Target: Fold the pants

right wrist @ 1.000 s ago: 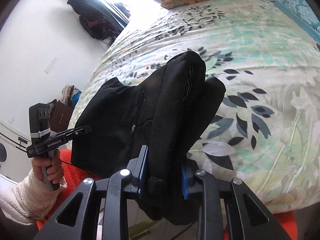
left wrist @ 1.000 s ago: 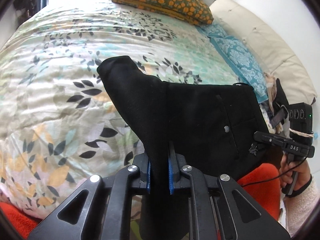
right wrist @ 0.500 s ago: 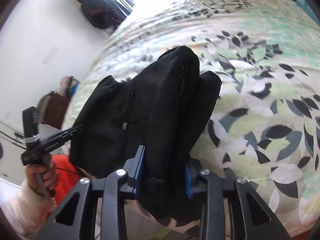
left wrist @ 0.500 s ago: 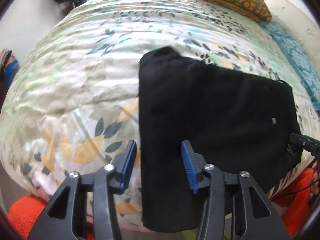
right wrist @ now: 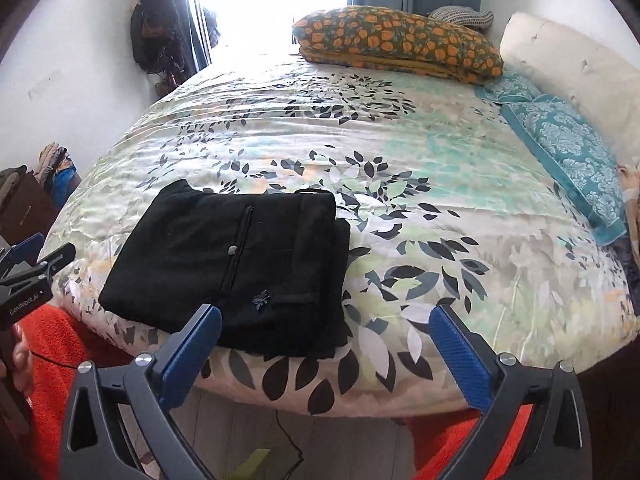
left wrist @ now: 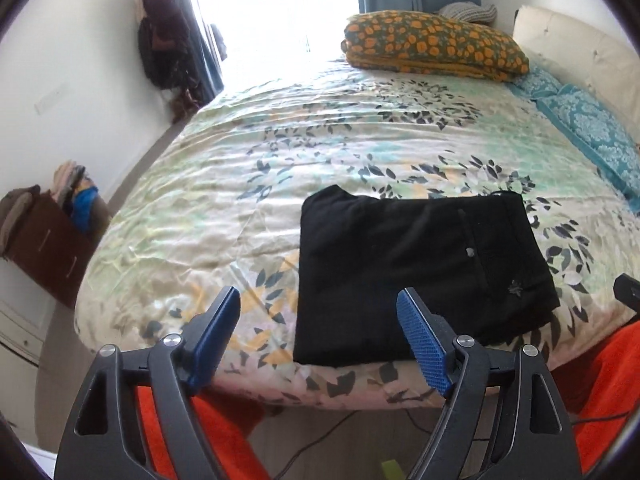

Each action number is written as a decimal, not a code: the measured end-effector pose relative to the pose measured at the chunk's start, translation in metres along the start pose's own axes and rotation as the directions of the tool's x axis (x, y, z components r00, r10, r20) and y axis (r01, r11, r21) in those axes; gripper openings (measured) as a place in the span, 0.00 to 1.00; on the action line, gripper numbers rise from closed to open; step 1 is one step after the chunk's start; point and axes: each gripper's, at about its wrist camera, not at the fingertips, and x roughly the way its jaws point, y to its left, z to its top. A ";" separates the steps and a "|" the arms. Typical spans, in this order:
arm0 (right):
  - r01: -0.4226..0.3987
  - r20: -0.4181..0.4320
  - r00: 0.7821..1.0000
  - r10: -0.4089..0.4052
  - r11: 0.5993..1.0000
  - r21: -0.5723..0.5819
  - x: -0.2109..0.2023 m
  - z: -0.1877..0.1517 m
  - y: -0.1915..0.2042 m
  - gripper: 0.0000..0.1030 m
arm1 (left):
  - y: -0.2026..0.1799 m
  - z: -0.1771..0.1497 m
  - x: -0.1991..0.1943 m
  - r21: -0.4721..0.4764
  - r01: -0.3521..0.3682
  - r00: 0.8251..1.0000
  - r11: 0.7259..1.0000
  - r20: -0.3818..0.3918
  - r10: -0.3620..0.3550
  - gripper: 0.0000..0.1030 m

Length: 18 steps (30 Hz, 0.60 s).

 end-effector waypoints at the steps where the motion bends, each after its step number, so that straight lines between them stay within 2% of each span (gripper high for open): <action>1: 0.000 0.006 1.000 -0.001 1.000 0.012 -0.009 -0.005 0.007 1.00 | -0.002 -0.004 -0.003 -0.011 0.032 0.999 0.999 -0.030 -0.032 0.80; 4: 0.007 0.003 1.000 -0.007 0.999 0.036 -0.024 -0.021 0.024 1.00 | -0.011 -0.015 -0.010 -0.017 0.096 0.991 0.995 -0.096 -0.097 0.80; 8: 0.019 -0.020 1.000 -0.018 1.000 0.012 -0.025 -0.031 0.041 1.00 | -0.016 -0.022 -0.017 -0.014 0.044 0.994 0.999 -0.100 -0.045 0.80; 18: 0.020 -0.001 1.000 -0.020 0.999 0.034 -0.030 -0.031 0.046 1.00 | -0.020 -0.030 -0.023 -0.002 0.040 0.994 0.999 -0.101 -0.040 0.80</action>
